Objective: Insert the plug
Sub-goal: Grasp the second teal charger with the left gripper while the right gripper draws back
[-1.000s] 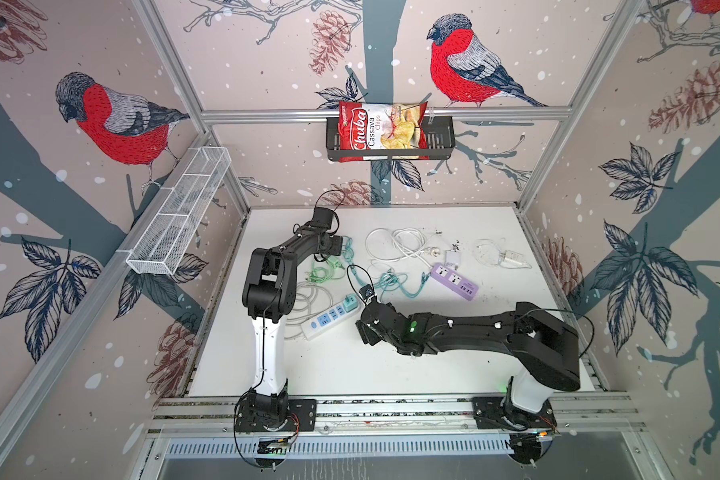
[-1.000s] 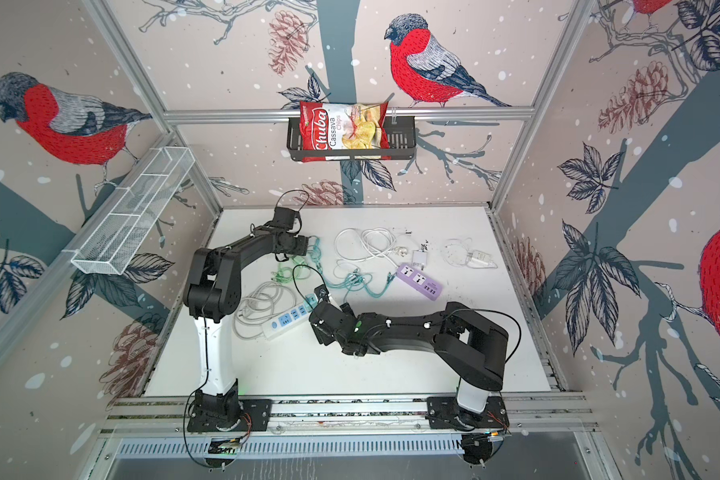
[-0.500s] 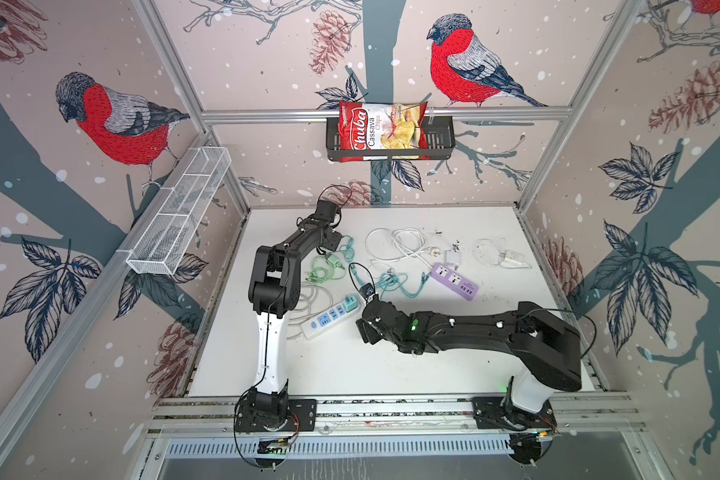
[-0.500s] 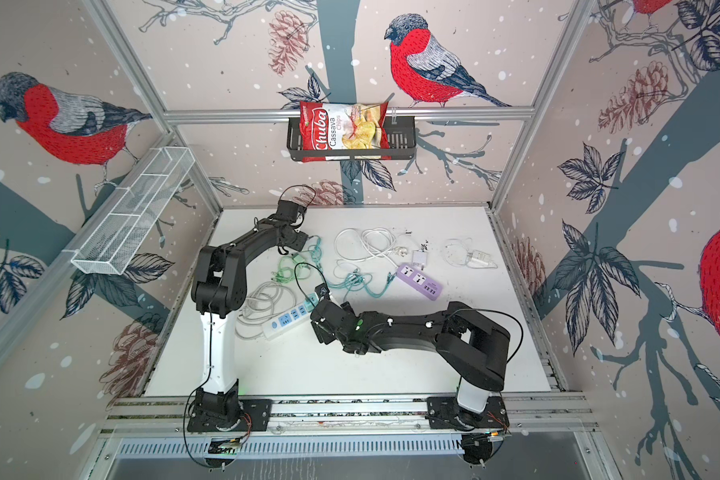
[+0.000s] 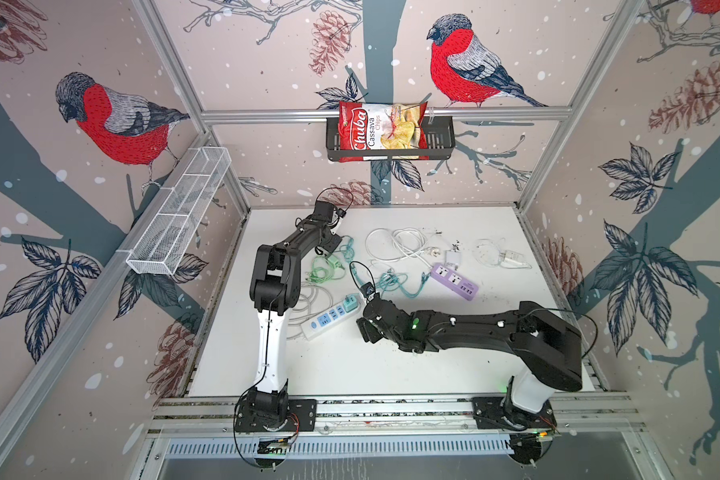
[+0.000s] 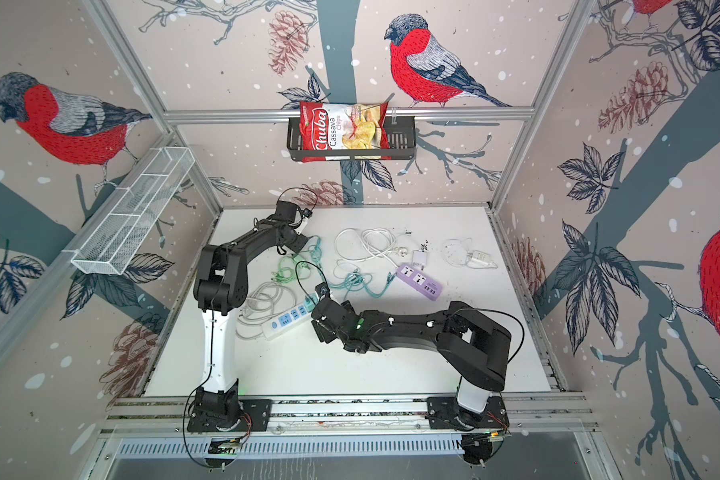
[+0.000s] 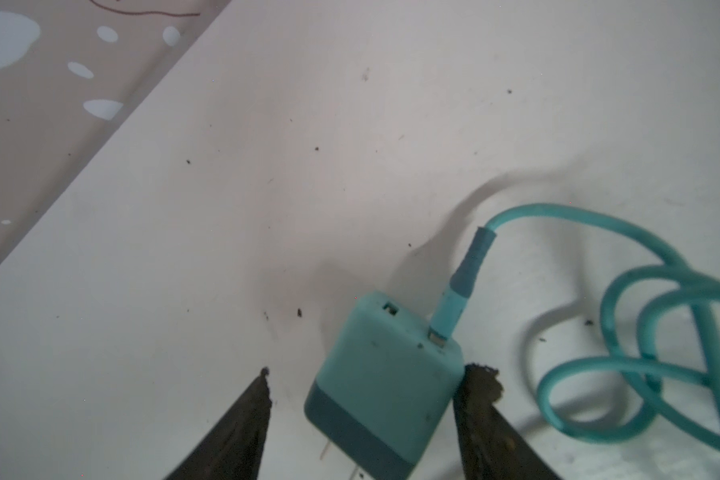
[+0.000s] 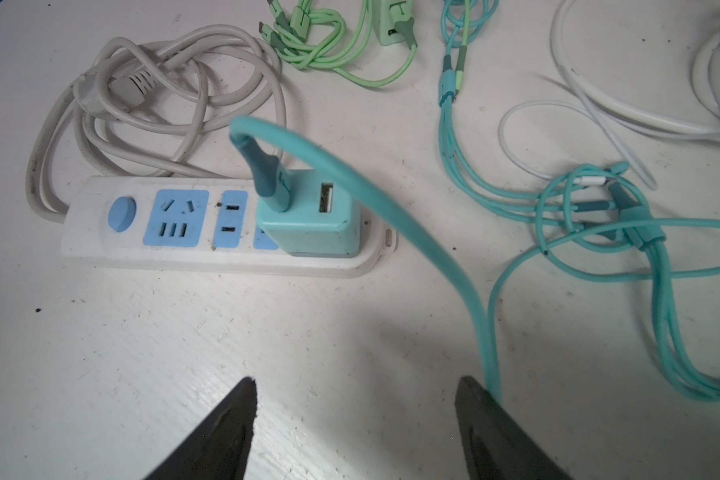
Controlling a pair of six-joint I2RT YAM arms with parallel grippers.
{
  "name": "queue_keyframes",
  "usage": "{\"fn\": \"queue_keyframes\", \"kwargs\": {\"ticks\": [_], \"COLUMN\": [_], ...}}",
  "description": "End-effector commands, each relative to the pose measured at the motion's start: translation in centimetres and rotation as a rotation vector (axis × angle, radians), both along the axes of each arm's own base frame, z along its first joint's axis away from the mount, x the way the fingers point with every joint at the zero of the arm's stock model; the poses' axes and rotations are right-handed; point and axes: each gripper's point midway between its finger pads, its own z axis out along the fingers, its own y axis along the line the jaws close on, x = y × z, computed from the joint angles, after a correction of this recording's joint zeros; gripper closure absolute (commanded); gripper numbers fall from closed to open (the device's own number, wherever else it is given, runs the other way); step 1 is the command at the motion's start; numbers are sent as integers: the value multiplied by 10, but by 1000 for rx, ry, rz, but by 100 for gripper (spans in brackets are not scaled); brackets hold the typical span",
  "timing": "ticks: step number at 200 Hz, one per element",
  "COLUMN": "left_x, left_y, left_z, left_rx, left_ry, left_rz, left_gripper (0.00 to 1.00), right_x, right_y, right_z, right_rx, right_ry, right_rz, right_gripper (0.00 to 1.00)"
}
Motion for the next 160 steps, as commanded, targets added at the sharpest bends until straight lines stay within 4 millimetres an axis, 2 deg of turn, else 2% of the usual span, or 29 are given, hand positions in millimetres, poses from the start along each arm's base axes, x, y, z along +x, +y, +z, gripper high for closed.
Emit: {"fn": "queue_keyframes", "kwargs": {"ticks": [1,50,102,127,160], "left_x": [4,5,2,4,-6], "left_y": [-4,-1,6,18,19], "left_z": [-4,-21,-24,-26,-35], "left_rx": [6,50,61,60,49], "left_ry": [25,112,130,124,185], "left_rz": [-60,-77,-70,-38,-42], "left_gripper": [31,32,33,32,33], "right_x": [1,5,6,5,6], "right_y": [1,1,-1,0,0], "right_z": [0,2,1,1,4], "right_rx": [1,-1,-3,0,4], "right_ry": [-5,-10,-7,-5,-11], "right_rz": [2,-8,-10,-9,-7], "right_gripper": [23,24,24,24,24]}}
